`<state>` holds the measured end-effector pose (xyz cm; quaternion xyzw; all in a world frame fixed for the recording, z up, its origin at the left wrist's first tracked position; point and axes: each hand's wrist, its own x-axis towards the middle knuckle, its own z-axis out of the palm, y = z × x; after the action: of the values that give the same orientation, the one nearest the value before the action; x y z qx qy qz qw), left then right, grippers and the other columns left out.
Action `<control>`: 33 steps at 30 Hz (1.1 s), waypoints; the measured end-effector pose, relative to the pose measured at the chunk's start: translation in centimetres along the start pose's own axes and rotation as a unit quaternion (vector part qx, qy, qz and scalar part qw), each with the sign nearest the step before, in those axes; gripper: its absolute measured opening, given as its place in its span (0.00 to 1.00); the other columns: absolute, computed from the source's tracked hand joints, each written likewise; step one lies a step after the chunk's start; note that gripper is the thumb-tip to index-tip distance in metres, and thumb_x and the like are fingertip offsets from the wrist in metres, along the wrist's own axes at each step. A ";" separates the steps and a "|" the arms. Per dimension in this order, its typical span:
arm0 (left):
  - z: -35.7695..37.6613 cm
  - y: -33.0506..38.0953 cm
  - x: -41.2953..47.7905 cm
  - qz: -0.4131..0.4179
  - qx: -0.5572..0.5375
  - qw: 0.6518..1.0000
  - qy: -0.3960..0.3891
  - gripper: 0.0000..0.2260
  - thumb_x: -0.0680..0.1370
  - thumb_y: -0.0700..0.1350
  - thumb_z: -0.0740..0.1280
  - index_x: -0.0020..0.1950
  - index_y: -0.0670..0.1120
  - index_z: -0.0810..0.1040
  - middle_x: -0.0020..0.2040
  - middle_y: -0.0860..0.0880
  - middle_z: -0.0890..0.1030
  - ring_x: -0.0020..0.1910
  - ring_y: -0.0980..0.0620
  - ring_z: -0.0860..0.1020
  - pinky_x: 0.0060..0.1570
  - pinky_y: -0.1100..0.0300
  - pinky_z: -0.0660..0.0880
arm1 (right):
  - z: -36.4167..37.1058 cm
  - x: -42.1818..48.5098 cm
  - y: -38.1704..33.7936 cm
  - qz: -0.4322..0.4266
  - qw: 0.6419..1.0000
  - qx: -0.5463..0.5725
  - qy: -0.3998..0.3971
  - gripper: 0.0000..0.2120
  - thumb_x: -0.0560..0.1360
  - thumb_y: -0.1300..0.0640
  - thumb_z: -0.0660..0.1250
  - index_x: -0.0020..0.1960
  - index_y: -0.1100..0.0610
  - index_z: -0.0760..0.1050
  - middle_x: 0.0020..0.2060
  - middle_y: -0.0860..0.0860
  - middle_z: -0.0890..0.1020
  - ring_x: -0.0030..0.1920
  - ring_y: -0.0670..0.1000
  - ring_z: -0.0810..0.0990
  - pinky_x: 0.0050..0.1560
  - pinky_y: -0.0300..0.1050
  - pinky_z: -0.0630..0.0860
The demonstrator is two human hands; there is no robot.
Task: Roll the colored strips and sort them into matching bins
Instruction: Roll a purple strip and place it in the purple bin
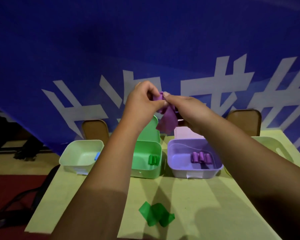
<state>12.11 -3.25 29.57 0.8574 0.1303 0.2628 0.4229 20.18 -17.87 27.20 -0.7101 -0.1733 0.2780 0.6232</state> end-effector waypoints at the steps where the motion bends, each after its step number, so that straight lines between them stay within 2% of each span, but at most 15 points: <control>1: -0.3 0.1 -0.1 -0.019 -0.035 0.999 -0.012 0.16 0.73 0.36 0.82 0.51 0.47 0.78 0.49 0.48 0.83 0.43 0.58 0.83 0.40 0.65 0.81 | 0.0 0.1 0.0 -0.004 1.000 0.005 0.002 0.18 0.78 0.34 0.70 0.56 0.47 0.87 0.52 0.55 0.89 0.58 0.62 0.87 0.62 0.64 0.84; 3: -1.0 0.0 -0.3 -0.045 -0.094 0.994 -0.025 0.17 0.76 0.35 0.79 0.58 0.48 0.77 0.56 0.50 0.83 0.54 0.53 0.85 0.49 0.59 0.85 | -0.2 0.2 0.0 -0.005 1.000 0.015 0.004 0.15 0.80 0.39 0.70 0.56 0.49 0.87 0.53 0.56 0.89 0.58 0.62 0.87 0.61 0.63 0.84; 5: -1.6 -0.3 -0.4 -0.065 -0.086 0.994 -0.004 0.15 0.79 0.37 0.75 0.60 0.52 0.78 0.59 0.53 0.83 0.57 0.54 0.85 0.57 0.51 0.86 | -0.5 0.2 0.0 -0.003 1.000 0.030 0.006 0.15 0.81 0.43 0.70 0.56 0.53 0.86 0.52 0.56 0.89 0.58 0.62 0.87 0.61 0.63 0.85; 8: -1.9 -0.3 -1.0 -0.097 -0.024 0.995 0.021 0.10 0.81 0.41 0.71 0.59 0.54 0.82 0.56 0.55 0.84 0.56 0.56 0.83 0.55 0.55 0.84 | -0.5 0.1 0.2 -0.010 0.999 0.036 -0.015 0.15 0.82 0.46 0.69 0.54 0.57 0.85 0.49 0.57 0.89 0.53 0.59 0.87 0.59 0.58 0.84; 11: -1.2 -0.5 -1.8 -0.140 -0.133 0.981 -0.023 0.11 0.81 0.42 0.75 0.63 0.50 0.83 0.58 0.47 0.85 0.57 0.49 0.86 0.51 0.59 0.84 | -0.2 -0.2 0.3 -0.019 0.998 0.025 -0.048 0.12 0.82 0.49 0.67 0.51 0.58 0.82 0.43 0.59 0.80 0.45 0.58 0.78 0.51 0.54 0.76; 13: -0.8 -1.0 -2.3 -0.165 -0.203 0.965 -0.033 0.17 0.79 0.38 0.78 0.67 0.44 0.82 0.61 0.41 0.85 0.60 0.47 0.85 0.55 0.58 0.84 | -0.1 -0.3 0.6 -0.012 0.998 0.024 -0.048 0.10 0.78 0.49 0.68 0.50 0.57 0.81 0.41 0.58 0.75 0.44 0.58 0.72 0.48 0.56 0.69; 15: -0.9 -1.2 -2.7 -0.192 -0.245 0.950 -0.025 0.17 0.79 0.34 0.75 0.68 0.40 0.81 0.62 0.39 0.84 0.60 0.45 0.85 0.58 0.56 0.84 | -0.1 -0.4 1.0 -0.002 0.999 0.015 -0.041 0.10 0.76 0.48 0.69 0.46 0.56 0.81 0.38 0.58 0.77 0.43 0.58 0.74 0.47 0.56 0.71; 18: -1.5 -1.1 -3.1 -0.220 -0.272 0.937 0.020 0.10 0.84 0.36 0.69 0.65 0.44 0.83 0.62 0.40 0.83 0.57 0.45 0.85 0.54 0.55 0.85 | -0.1 -0.4 1.8 0.003 0.999 -0.008 -0.039 0.12 0.68 0.45 0.71 0.40 0.54 0.81 0.37 0.57 0.81 0.43 0.59 0.80 0.48 0.58 0.74; 19: -1.7 -1.0 -3.2 -0.221 -0.275 0.935 0.034 0.10 0.86 0.37 0.66 0.64 0.46 0.83 0.62 0.41 0.82 0.55 0.45 0.85 0.53 0.53 0.86 | -0.1 -0.4 2.1 0.000 0.999 -0.020 -0.042 0.12 0.69 0.46 0.70 0.41 0.55 0.81 0.37 0.58 0.82 0.43 0.60 0.82 0.48 0.58 0.74; 21: -2.0 -0.7 -3.4 -0.214 -0.272 0.937 0.049 0.11 0.87 0.38 0.63 0.64 0.47 0.83 0.60 0.42 0.82 0.53 0.47 0.84 0.53 0.50 0.87 | 0.0 -0.5 2.5 0.006 0.997 -0.028 -0.067 0.12 0.76 0.51 0.69 0.44 0.60 0.82 0.40 0.58 0.87 0.45 0.61 0.87 0.50 0.56 0.79; 23: -2.3 -0.3 -3.7 -0.208 -0.255 0.943 0.049 0.10 0.88 0.39 0.63 0.63 0.47 0.83 0.57 0.43 0.83 0.51 0.47 0.85 0.52 0.50 0.87 | 0.5 -0.5 2.6 -0.005 0.996 -0.047 -0.082 0.14 0.76 0.51 0.68 0.47 0.61 0.84 0.43 0.56 0.89 0.48 0.60 0.88 0.55 0.56 0.81; 25: -2.8 0.0 -3.7 -0.210 -0.220 0.952 0.049 0.10 0.88 0.41 0.63 0.62 0.46 0.84 0.56 0.42 0.86 0.53 0.45 0.86 0.49 0.51 0.87 | 1.2 -0.8 2.0 -0.035 0.995 -0.066 -0.071 0.14 0.72 0.47 0.69 0.51 0.55 0.85 0.43 0.52 0.88 0.48 0.57 0.86 0.56 0.56 0.80; 28: -3.6 -0.1 -3.5 -0.220 -0.173 0.959 0.052 0.09 0.88 0.42 0.63 0.58 0.45 0.84 0.56 0.40 0.87 0.55 0.40 0.87 0.47 0.50 0.88 | 2.3 -1.1 1.1 -0.051 0.997 -0.040 -0.036 0.15 0.69 0.43 0.68 0.52 0.46 0.84 0.48 0.49 0.89 0.55 0.55 0.87 0.59 0.56 0.82; 31: -4.5 -0.4 -3.3 -0.204 -0.101 0.972 0.063 0.10 0.87 0.49 0.63 0.57 0.50 0.85 0.55 0.44 0.86 0.54 0.41 0.86 0.51 0.41 0.87 | 3.5 -1.7 0.1 -0.079 0.995 -0.045 -0.030 0.13 0.72 0.47 0.67 0.53 0.43 0.85 0.50 0.46 0.88 0.57 0.53 0.86 0.61 0.57 0.82; 33: -5.0 -0.6 -3.4 -0.189 -0.052 0.979 0.061 0.13 0.88 0.53 0.61 0.57 0.50 0.84 0.53 0.46 0.85 0.53 0.43 0.85 0.54 0.39 0.85 | 4.3 -1.8 -0.4 -0.091 0.995 -0.046 -0.022 0.12 0.75 0.53 0.67 0.53 0.46 0.86 0.50 0.45 0.88 0.56 0.52 0.86 0.64 0.58 0.80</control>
<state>6.48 -1.14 30.49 0.7763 0.3013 0.2366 0.5005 16.18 -15.52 27.64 -0.7131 -0.2636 0.2269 0.6087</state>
